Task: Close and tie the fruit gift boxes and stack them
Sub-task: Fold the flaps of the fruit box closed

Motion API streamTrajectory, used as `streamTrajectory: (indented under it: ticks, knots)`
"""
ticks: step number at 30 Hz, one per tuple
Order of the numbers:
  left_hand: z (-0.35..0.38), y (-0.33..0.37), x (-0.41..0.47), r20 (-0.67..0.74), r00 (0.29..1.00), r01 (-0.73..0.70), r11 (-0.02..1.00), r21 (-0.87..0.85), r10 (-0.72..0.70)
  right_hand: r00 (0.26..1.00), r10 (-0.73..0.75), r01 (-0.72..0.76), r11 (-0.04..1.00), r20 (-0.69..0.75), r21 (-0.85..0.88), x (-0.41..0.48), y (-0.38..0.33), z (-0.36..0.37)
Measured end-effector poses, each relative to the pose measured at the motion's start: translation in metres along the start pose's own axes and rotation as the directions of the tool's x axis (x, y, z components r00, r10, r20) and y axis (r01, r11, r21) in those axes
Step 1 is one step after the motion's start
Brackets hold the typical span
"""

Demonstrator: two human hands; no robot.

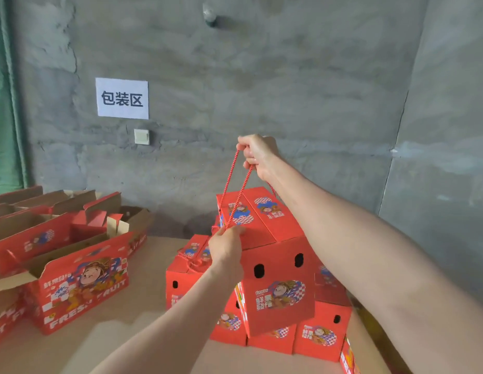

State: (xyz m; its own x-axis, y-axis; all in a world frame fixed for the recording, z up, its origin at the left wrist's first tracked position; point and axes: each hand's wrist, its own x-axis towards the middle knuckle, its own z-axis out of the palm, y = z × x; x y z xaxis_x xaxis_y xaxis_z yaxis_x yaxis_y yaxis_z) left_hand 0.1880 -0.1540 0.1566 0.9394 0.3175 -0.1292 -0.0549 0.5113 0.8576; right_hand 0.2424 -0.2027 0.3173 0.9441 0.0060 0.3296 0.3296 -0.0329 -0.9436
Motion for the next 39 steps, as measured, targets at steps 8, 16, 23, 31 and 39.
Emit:
streamTrajectory:
  ticks: [8,16,23,31,39]
  knots:
    - [0.091,-0.062,0.094,0.23,0.965,-0.213,0.893,0.397,0.127,0.987,-0.155,0.157,0.986,0.041,-0.05,0.076,0.052,-0.1]
    - [0.12,-0.11,0.149,0.159,0.983,-0.186,0.511,0.839,0.096,0.999,0.015,0.015,0.709,0.036,-0.705,0.055,0.2,-0.191]
    - [0.093,-0.134,0.127,0.197,0.9,0.274,0.856,0.438,-0.389,0.982,-0.175,0.098,0.15,0.071,-0.984,0.007,0.262,-0.181]
    - [0.125,-0.136,0.167,0.127,0.93,0.286,0.897,0.338,-0.344,0.899,-0.421,0.228,0.226,0.116,-0.947,0.035,0.281,-0.197]
    - [0.14,-0.149,0.202,0.116,0.941,0.273,0.916,0.293,-0.318,0.849,-0.51,0.323,0.3,0.136,-0.898,0.071,0.311,-0.215]
